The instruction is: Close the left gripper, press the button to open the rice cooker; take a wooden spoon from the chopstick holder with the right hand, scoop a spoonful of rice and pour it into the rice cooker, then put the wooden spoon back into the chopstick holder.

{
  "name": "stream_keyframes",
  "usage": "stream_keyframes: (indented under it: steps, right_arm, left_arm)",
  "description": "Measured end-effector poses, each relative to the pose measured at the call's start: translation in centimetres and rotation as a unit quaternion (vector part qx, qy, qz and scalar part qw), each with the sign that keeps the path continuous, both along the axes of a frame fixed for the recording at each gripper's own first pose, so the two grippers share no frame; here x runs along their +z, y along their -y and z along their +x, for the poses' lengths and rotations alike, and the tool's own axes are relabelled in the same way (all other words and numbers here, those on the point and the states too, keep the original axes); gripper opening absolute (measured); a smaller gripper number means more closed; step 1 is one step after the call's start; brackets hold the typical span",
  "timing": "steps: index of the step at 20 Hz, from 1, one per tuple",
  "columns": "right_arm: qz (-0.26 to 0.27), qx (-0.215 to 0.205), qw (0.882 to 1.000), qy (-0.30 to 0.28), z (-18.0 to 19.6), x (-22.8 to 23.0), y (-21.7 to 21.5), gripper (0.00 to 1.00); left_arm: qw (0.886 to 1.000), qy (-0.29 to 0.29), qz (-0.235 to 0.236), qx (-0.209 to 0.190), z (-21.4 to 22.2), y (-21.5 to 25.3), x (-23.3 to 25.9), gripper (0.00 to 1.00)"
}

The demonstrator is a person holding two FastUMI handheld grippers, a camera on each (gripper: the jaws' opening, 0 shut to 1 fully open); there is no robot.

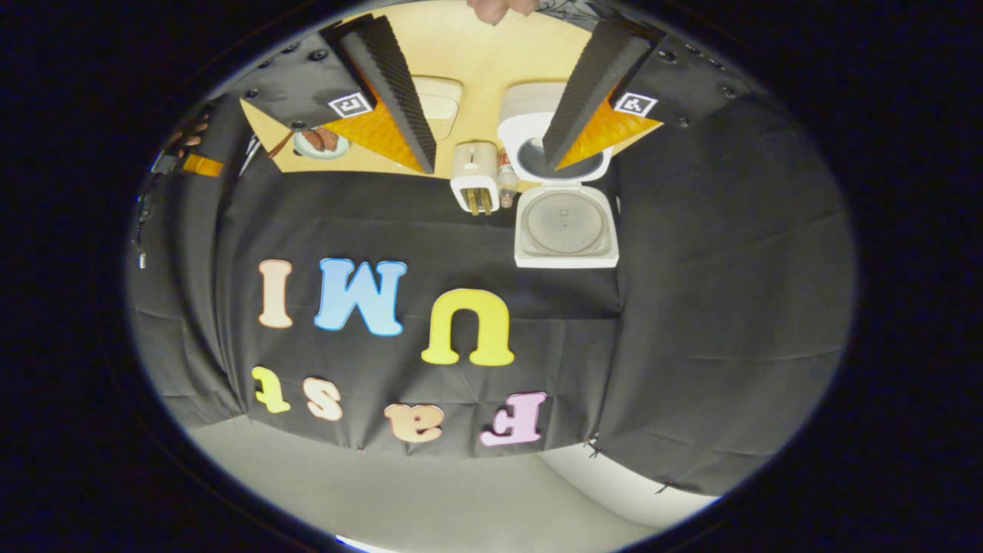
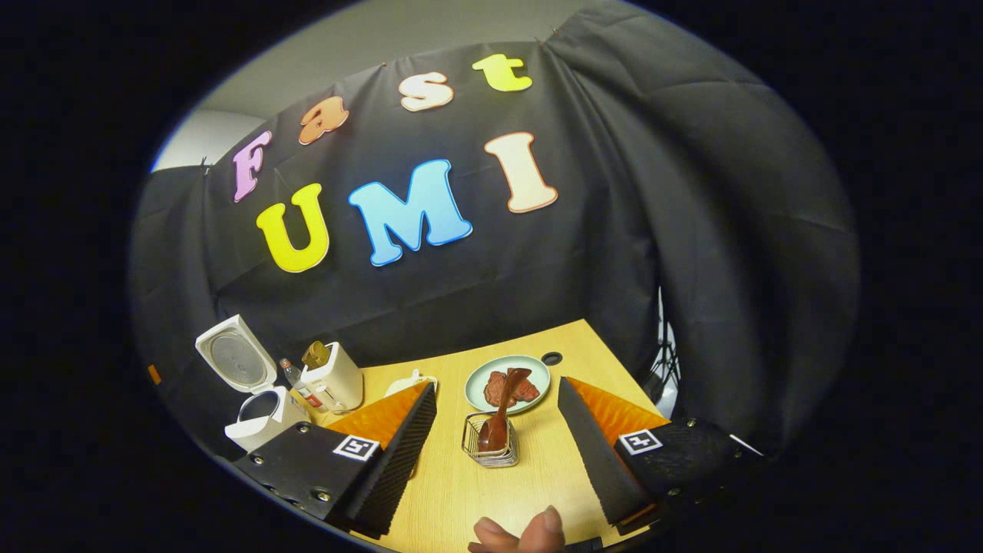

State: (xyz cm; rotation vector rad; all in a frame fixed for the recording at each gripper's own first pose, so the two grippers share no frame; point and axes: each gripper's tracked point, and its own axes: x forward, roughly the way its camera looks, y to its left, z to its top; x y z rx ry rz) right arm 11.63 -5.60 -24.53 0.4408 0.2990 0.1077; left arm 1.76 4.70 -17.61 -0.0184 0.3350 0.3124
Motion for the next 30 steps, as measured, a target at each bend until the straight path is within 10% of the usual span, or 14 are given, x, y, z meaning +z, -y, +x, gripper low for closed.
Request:
stream_keyframes:
  steps: [8, 19, 30]
  right_arm:
    - [-0.055, -0.031, 0.997, 0.032, -8.6, 9.7, -10.9, 0.97]
    - [-0.095, 0.019, 0.995, -0.005, -13.3, 11.7, -19.0, 0.98]
    - [-0.088, 0.028, 0.995, -0.048, -14.0, 9.7, -19.7, 0.98]
  left_arm:
    - [0.996, 0.07, -0.04, -0.045, 7.7, -14.2, 2.0, 0.98]
    - [0.979, 0.152, -0.129, 0.05, 28.0, -28.7, 2.0, 0.93]
    - [0.995, -0.03, -0.003, 0.09, 35.2, -36.5, -7.0, 0.92]
